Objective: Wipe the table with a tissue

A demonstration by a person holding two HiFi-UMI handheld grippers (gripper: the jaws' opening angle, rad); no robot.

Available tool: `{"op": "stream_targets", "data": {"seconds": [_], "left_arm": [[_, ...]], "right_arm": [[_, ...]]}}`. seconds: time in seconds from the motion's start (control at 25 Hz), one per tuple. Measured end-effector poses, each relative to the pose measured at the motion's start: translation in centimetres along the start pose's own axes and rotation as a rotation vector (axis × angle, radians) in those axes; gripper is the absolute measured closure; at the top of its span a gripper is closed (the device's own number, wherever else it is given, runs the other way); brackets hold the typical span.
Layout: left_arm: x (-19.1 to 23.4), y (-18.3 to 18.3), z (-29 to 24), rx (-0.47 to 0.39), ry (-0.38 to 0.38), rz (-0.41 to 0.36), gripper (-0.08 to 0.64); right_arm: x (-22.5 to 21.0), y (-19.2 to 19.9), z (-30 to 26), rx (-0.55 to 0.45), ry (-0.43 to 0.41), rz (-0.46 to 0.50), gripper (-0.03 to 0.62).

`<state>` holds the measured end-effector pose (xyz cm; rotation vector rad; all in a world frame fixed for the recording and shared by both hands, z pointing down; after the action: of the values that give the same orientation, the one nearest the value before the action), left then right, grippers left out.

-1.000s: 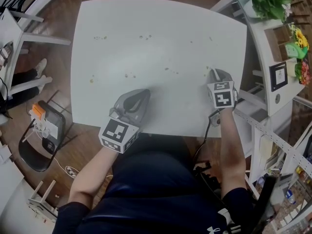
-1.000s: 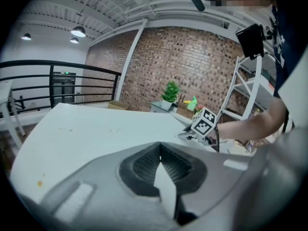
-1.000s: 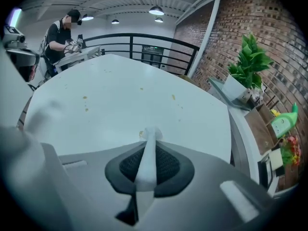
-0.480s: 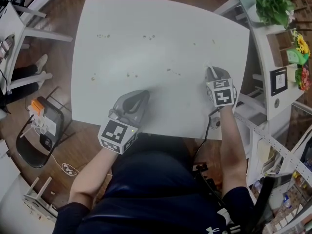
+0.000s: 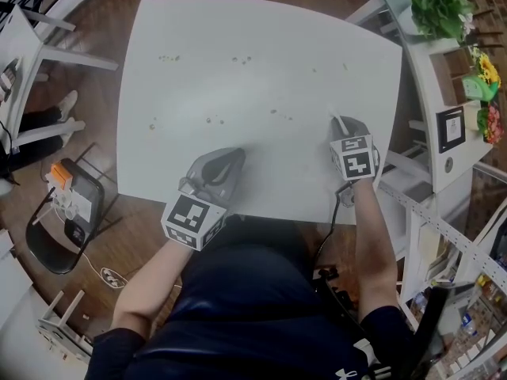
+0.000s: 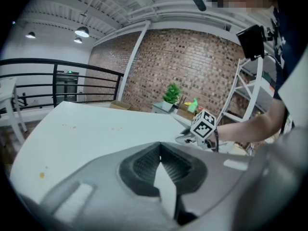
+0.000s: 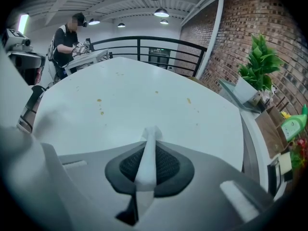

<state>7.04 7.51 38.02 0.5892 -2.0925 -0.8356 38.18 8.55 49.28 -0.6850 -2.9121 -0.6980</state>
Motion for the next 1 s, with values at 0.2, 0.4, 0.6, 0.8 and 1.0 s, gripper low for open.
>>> {"op": "stream_targets", "data": {"seconds": [0.2,0.4,0.6,0.8,1.0], "left_arm": [[-0.2,0.1,0.6,-0.009,-0.002,0.004,0.557],[0.2,0.4,1.7,-0.054,-0.040,-0.022,0.557],[-0.2,0.7,3.1,-0.062,-0.069,0.026,0.557],[0.5,1.0,4.4,-0.101,-0.115,0.051,0.557],[0.8,1.5,5.4,-0.101,-0.110,0.078,0.557]], "right_arm": [[0.8,0.3,0.2,-0.013,-0.008,-0.042,0.580],[1.9,-0.1,0.1,-0.033,-0.066,-0.072,0.580],[2.6,-0.5,0.1,-0.063,-0.106,-0.108,0.579],[2.8,-2.0,0.9,-0.144,-0.128,-0.210,0.579],[5.4,-3.8,0.3,-0.137,-0.162,-0.126,0.579]]}}
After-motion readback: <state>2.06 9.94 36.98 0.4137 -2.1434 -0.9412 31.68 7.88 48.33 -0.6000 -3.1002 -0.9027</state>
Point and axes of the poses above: the fingertips, and each gripper's own axes: z backward along the fingers, x to its left, y out of its underside, the point moved 8 cm from there along z, backward along the fingers, and after that the axes turned 9 degrees about z, right-handed, at the moved point
